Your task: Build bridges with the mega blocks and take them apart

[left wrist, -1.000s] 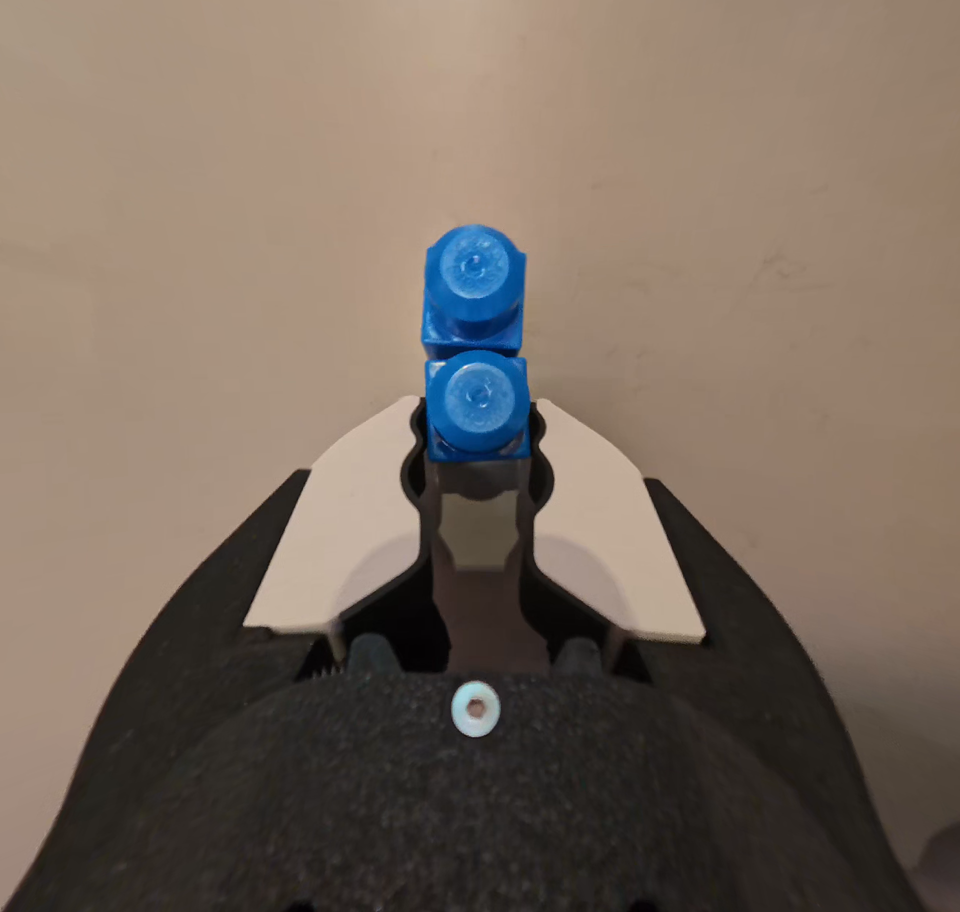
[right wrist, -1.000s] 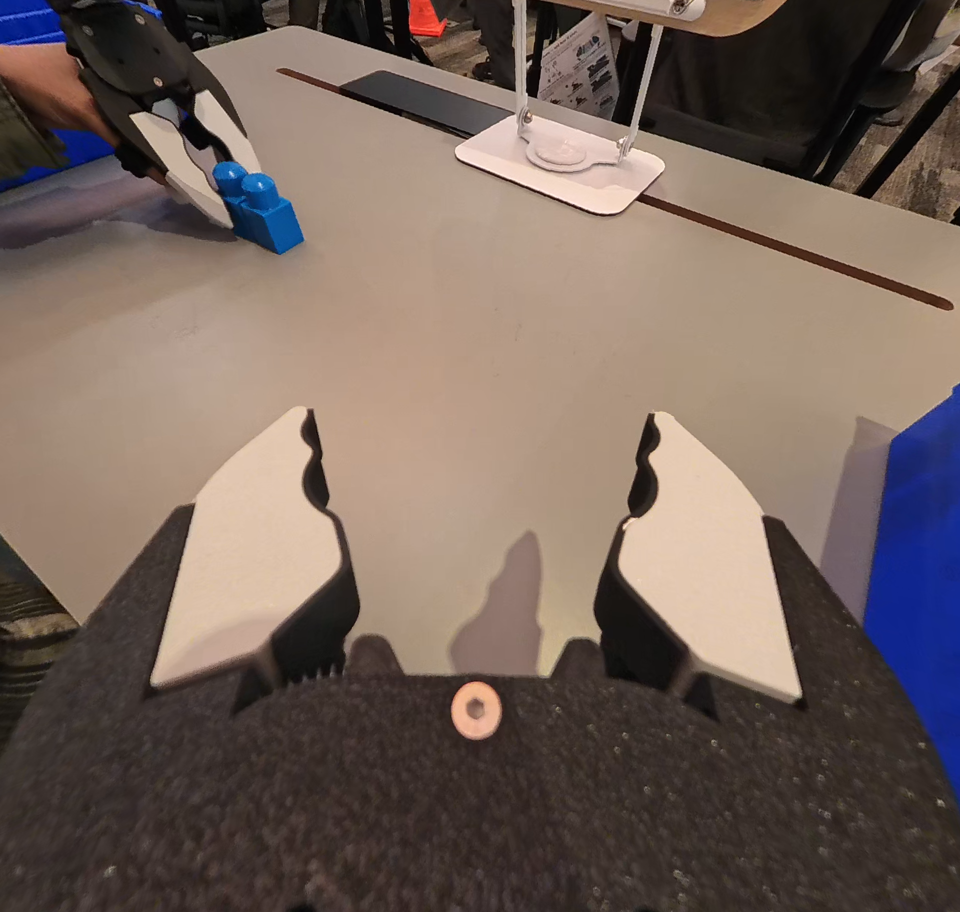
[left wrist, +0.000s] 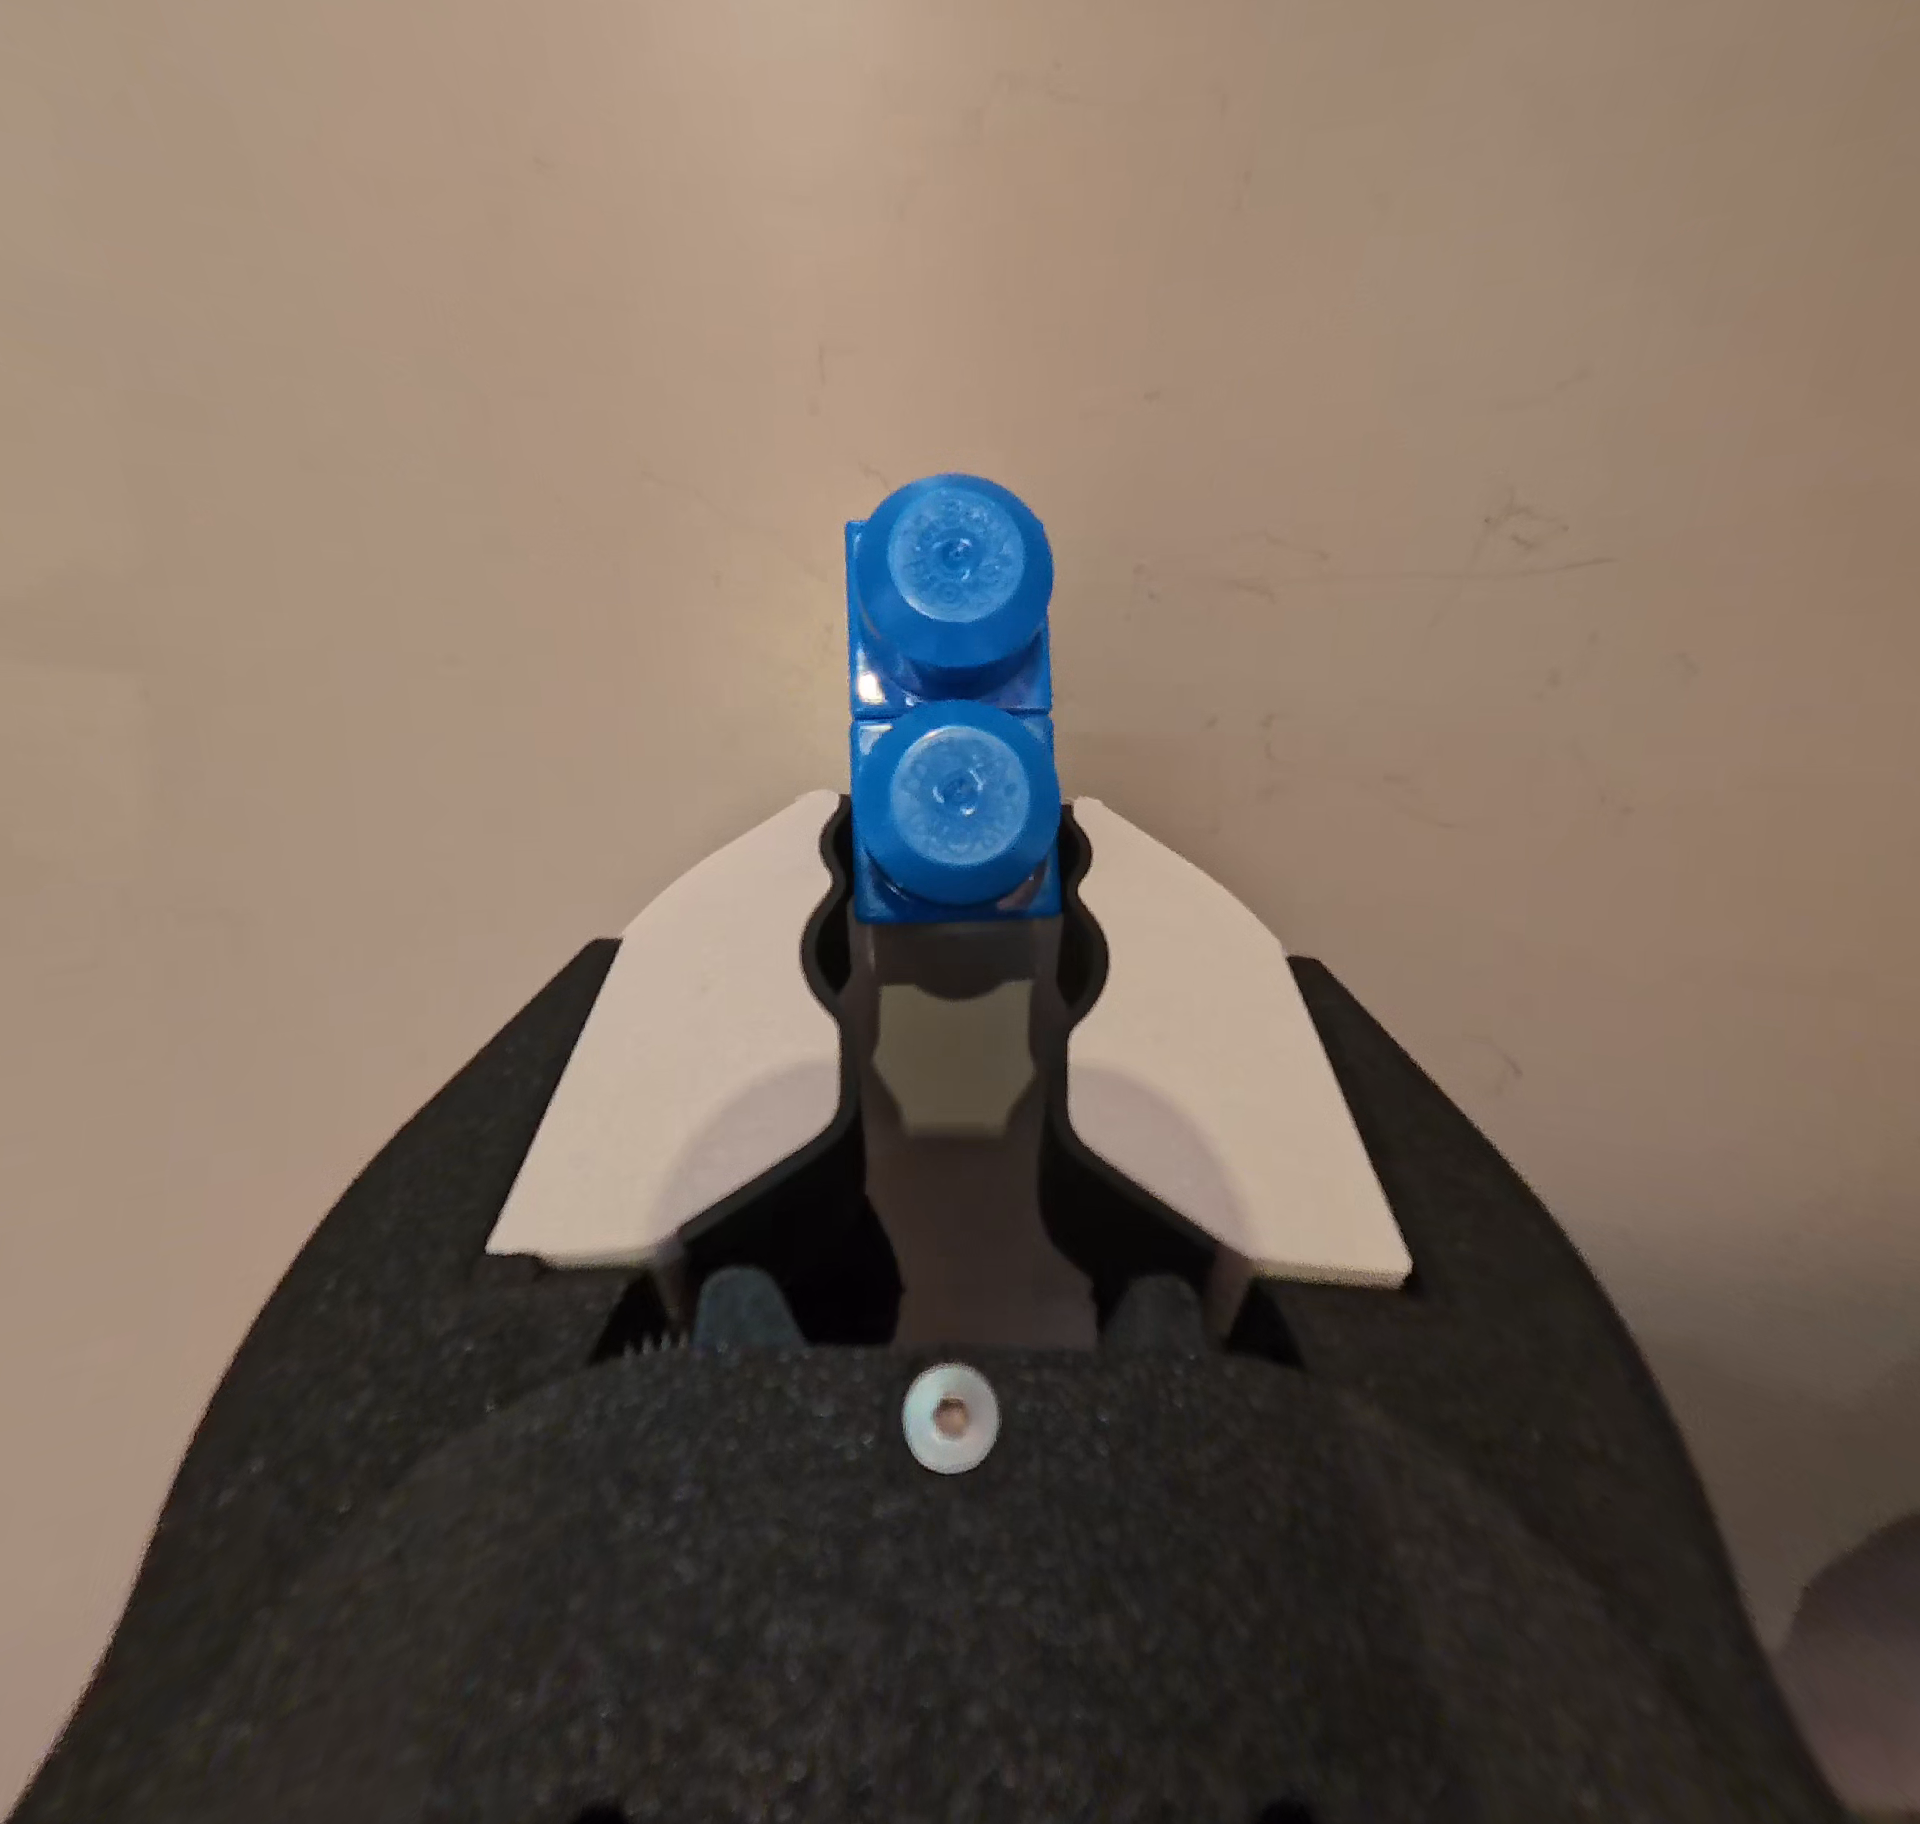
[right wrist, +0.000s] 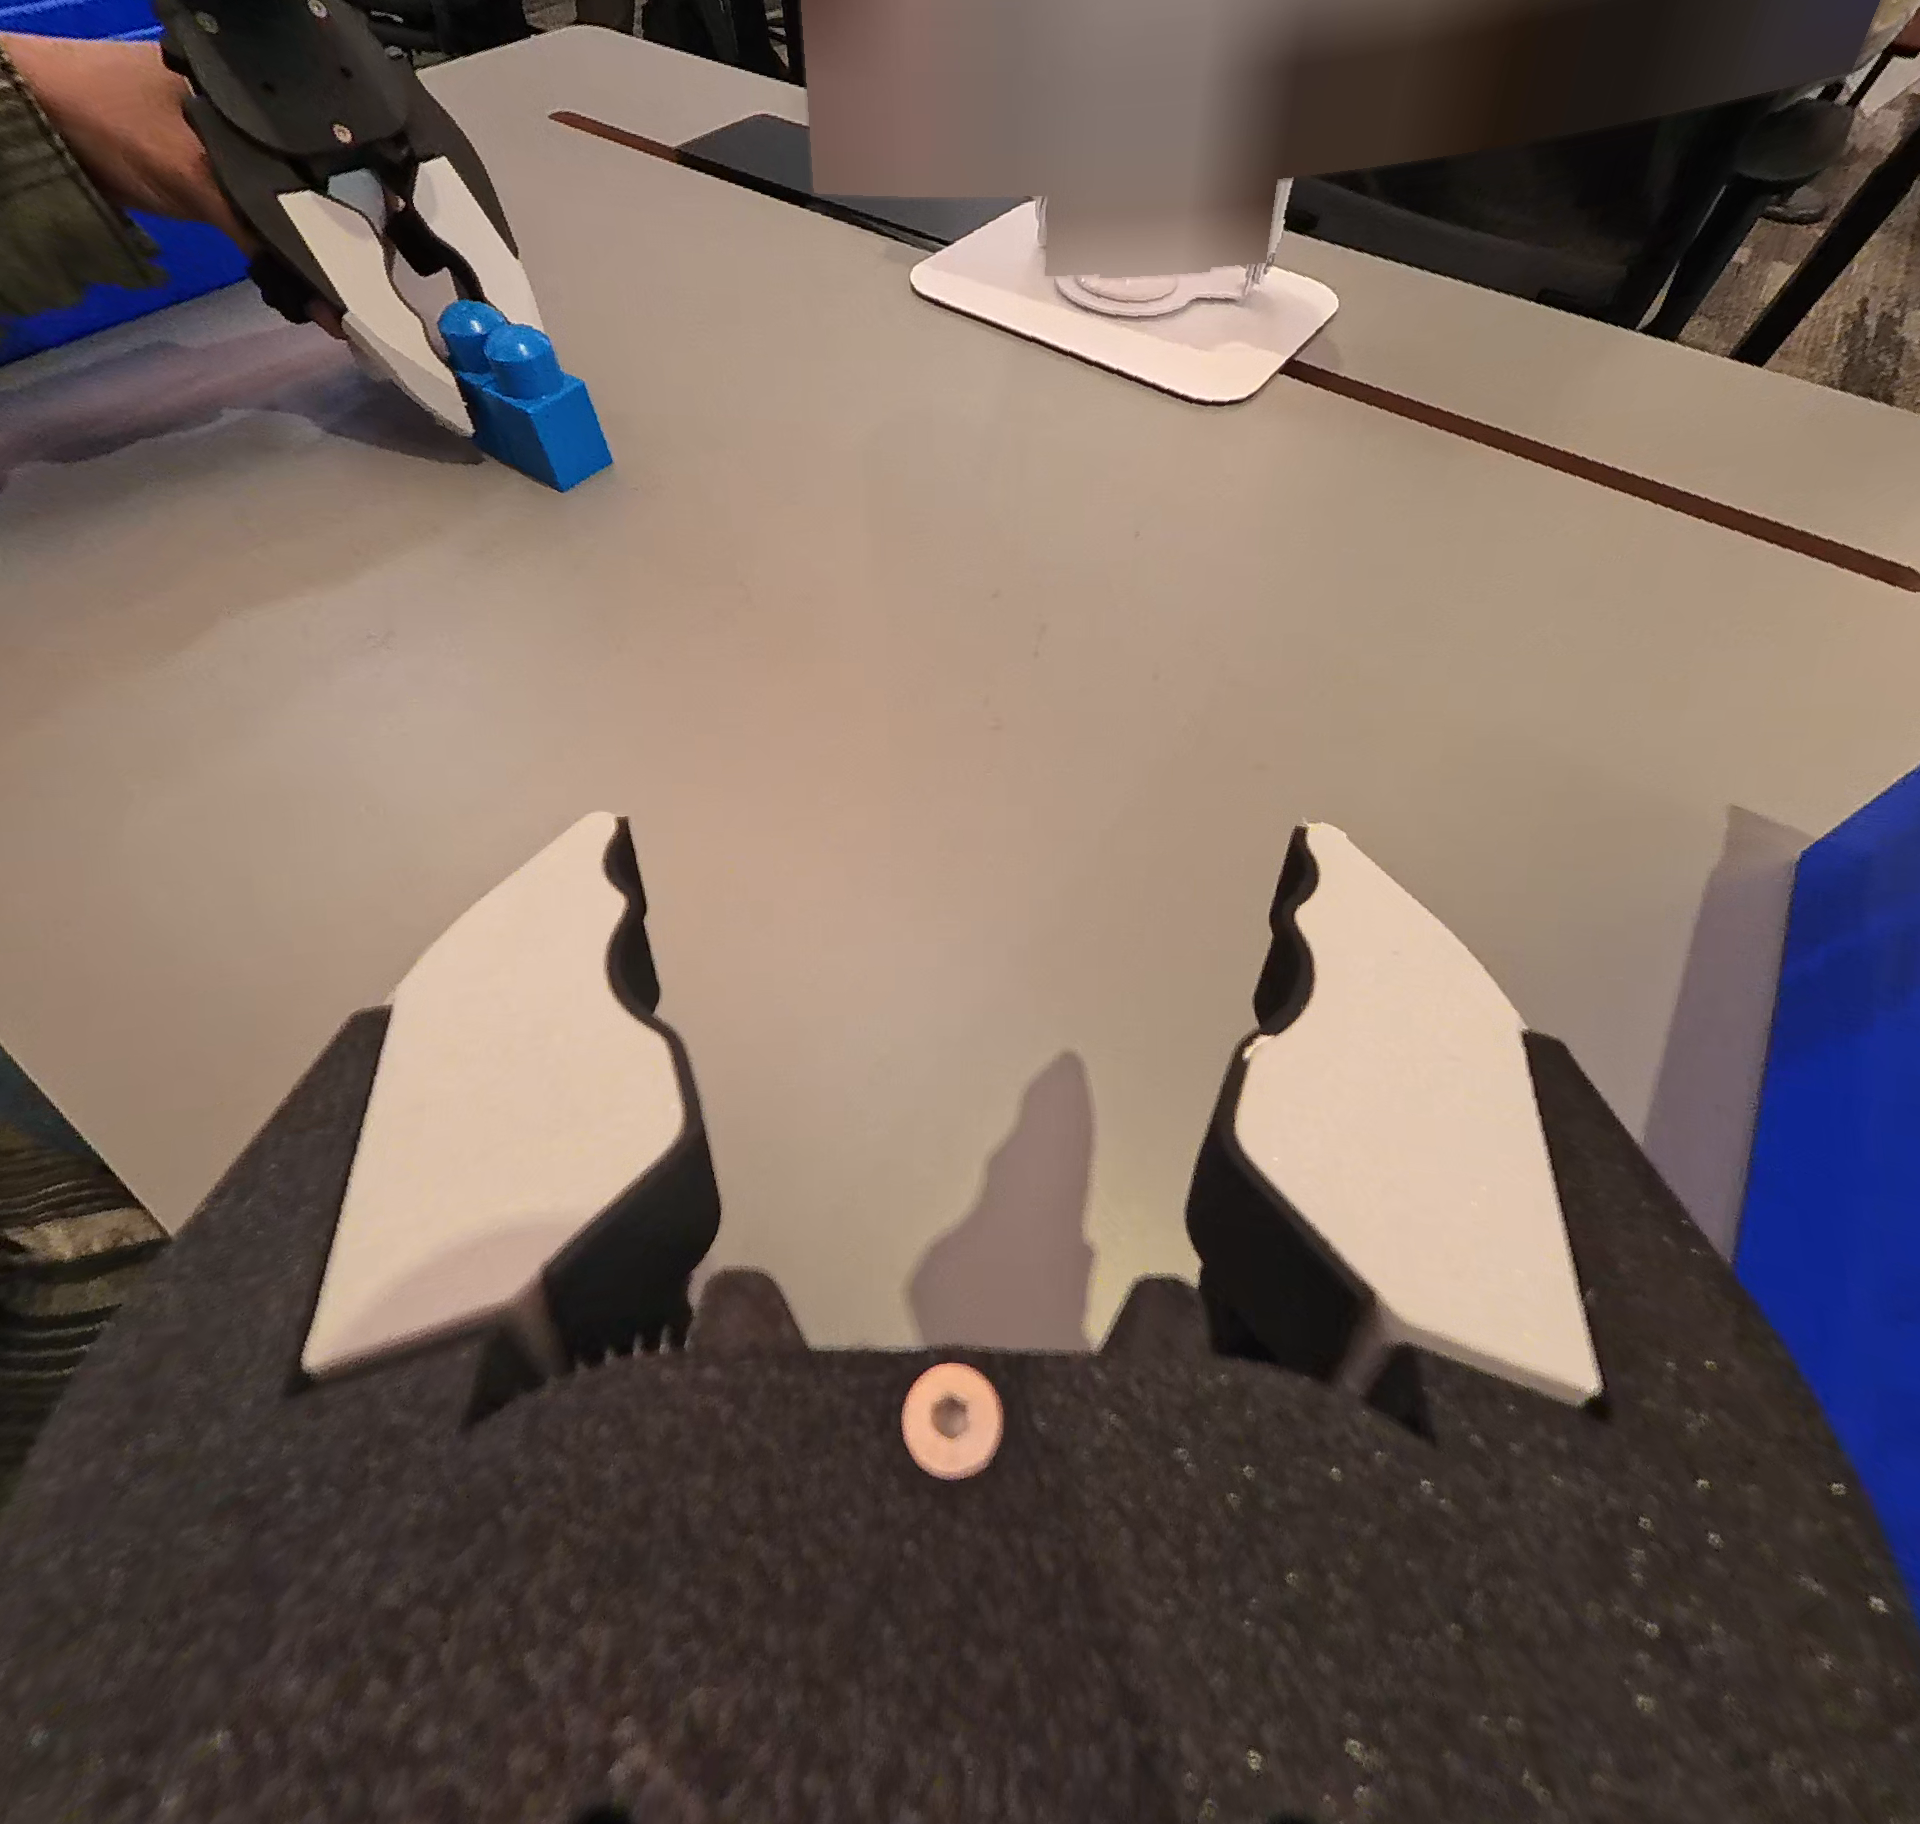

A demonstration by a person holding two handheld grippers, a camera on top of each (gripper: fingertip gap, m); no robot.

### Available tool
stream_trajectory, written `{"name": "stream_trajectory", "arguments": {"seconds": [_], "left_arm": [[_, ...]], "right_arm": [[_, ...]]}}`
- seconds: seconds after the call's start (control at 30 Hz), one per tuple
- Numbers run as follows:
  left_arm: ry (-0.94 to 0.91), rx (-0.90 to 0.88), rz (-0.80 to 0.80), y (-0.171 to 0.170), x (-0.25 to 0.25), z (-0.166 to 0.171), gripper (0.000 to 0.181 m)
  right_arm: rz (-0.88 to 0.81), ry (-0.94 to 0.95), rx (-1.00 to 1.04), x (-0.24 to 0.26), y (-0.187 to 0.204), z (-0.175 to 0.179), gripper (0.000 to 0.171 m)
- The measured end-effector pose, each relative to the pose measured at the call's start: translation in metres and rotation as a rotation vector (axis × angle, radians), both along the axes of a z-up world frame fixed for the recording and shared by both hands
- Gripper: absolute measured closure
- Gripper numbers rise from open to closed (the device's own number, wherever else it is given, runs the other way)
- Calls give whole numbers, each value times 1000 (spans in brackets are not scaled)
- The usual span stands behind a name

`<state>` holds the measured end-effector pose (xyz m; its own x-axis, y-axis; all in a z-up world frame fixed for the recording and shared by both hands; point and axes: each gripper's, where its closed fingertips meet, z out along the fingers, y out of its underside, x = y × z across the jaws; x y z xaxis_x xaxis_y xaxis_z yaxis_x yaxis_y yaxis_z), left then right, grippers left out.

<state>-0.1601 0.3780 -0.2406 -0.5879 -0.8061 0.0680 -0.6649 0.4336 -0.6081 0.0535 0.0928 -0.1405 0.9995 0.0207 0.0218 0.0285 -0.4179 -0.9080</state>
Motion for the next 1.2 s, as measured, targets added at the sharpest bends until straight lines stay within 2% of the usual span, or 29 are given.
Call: {"name": "stream_trajectory", "arguments": {"seconds": [0.2, 0.43, 0.53, 0.67, 0.8, 0.87, 1.03, 1.2], "left_arm": [[19, -6, 1, -1, -2, -3, 142], [11, 14, 41, 5, -2, -3, 124], [-12, 13, 68, 8, -9, 8, 114], [-123, -3, 165, 13, -21, 48, 106], [-284, 23, 321, 21, -34, 109, 101], [-342, 97, 419, 33, -51, 139, 94], [-458, 262, 721, 76, -131, 210, 90], [-446, 297, 1004, 111, -231, 232, 96]], "right_arm": [[3, 2, 0, -1, 0, -1, 57], [3, 4, 1, -1, -1, 0, 57], [5, 5, 2, -1, -2, 0, 57], [4, 10, 11, 0, -2, 0, 57], [22, 10, 11, -2, 3, -1, 57], [35, 10, 12, -5, 5, -1, 57], [56, 10, 16, -11, 9, -1, 57], [72, 17, 21, -15, 15, -3, 57]]}}
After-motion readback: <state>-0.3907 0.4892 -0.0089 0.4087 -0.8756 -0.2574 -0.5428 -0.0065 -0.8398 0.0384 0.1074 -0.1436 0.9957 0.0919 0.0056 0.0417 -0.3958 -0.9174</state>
